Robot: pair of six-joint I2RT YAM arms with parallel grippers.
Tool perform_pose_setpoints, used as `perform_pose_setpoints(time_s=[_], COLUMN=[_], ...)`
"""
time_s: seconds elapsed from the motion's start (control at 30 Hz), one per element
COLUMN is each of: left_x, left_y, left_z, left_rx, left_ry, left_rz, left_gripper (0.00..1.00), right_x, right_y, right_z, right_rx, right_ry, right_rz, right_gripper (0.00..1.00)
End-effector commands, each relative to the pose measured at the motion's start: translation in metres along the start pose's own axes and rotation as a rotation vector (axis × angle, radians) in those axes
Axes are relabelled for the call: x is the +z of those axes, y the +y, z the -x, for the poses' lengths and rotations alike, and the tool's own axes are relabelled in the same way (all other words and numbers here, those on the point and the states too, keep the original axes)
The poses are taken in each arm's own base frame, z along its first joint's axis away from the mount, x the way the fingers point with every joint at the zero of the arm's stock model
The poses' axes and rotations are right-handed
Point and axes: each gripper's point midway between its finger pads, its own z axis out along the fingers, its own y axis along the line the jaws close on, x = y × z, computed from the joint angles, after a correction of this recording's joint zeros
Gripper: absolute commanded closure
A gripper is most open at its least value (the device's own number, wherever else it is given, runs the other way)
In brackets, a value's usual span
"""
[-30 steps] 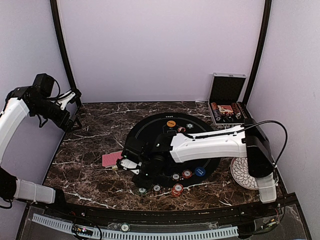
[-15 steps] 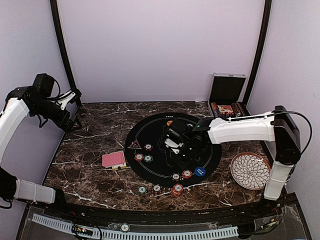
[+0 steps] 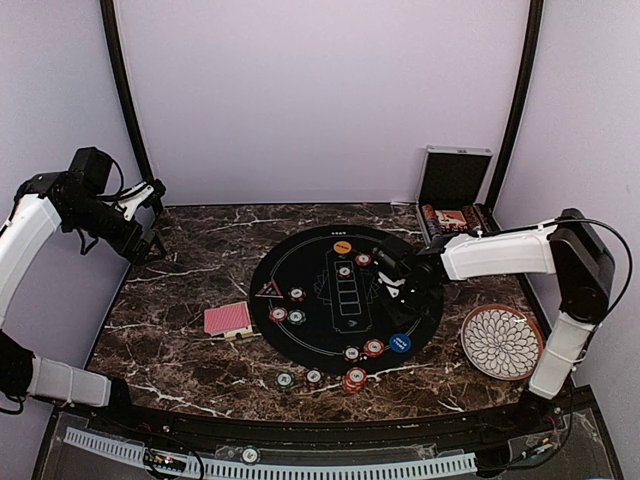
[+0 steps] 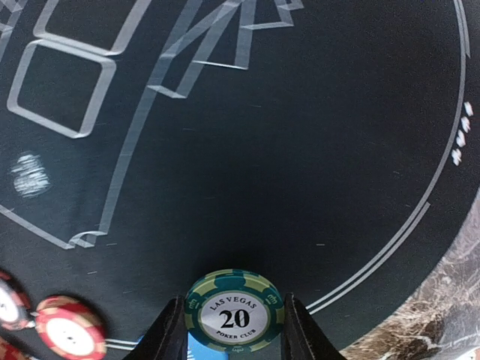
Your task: Distribute texas hold em gaming equipment
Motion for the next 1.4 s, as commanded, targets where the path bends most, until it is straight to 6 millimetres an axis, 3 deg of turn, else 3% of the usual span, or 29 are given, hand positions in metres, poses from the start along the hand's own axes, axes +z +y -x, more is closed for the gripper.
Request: perform_pose_setpoints(time_s=[0.0, 0.5, 0.77, 0.93, 1.2, 1.37], left_x=[-0.004, 0.002, 0.008, 0.011, 0.026, 0.038], left_y=[-0.004, -0.008, -0.010, -0.013, -0.016, -0.021], left_z=[0.005, 0.000, -0.010, -0.016, -0.024, -0.028], left_rx=[0.016, 0.021, 0.032, 0.046, 0.061, 0.090], left_ry=[-0.019, 0.001, 0.025, 0.039, 0.069, 0.076], left_rz=[-0.013, -0.032, -0.033, -0.044, -0.076, -0.105], left_gripper=[0.01, 0.01, 0.01, 0.01, 0.01, 0.01], right_x=[-0.004, 0.013, 0.016, 0.004, -0.035, -0.063], right_y=[-0.018, -0.031, -0.026, -0.027, -0.022, -0.005], right_z=[0.008, -0.004, -0.003, 0.010, 0.049, 0.079], right_rx=[0.075, 0.122, 0.129, 0.133, 0.143, 0.129], right_ry=[-0.047, -0.013, -0.010, -0.046, -0.149, -0.227], right_rz=[-0.032, -0.048, -0.024, -0.020, 0.010, 0.054], right_gripper=[0.78, 0.78, 0.51, 0.37, 0.24, 0.14])
